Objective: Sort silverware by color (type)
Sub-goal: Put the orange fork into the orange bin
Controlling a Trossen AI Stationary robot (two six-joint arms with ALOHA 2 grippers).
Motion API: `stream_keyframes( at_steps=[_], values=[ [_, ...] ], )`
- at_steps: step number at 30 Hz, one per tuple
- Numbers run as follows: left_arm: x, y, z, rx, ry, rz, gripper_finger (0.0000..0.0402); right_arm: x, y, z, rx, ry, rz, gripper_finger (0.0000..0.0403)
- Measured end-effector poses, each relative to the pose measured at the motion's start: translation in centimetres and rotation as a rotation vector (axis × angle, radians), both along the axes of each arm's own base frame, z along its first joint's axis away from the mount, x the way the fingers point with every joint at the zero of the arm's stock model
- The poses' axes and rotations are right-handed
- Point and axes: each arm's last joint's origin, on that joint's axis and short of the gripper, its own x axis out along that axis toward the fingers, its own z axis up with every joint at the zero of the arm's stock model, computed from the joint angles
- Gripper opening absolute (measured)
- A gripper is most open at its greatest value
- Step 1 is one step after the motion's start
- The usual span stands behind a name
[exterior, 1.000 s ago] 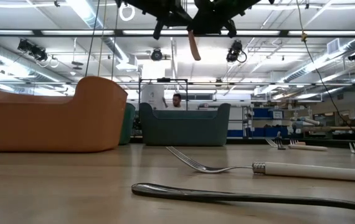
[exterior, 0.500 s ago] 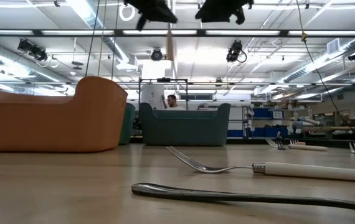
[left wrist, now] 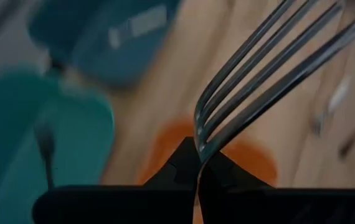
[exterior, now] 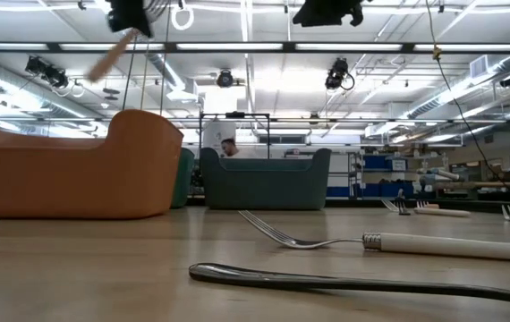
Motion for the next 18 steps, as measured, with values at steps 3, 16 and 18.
stream_keyframes(
  at_steps=[3, 16, 18],
  values=[
    [-0.8, -0.8, -0.7, -0.050, 0.128, -0.024, 0.0007, 0.0, -0.1, 0.0, 0.001, -0.001, -0.006, 0.0138],
    [1.3, -1.8, -2.3, -0.059, 0.261, -0.160, 0.0010, 0.0, -0.2, 0.0, 0.002, -0.001, -0.006, 0.0138],
    [2.1, -1.6, -3.0, -0.064, 0.300, -0.180, 0.0010, 0.0, -0.1, 0.0, 0.003, 0.003, -0.004, 0.0138]
  ],
)
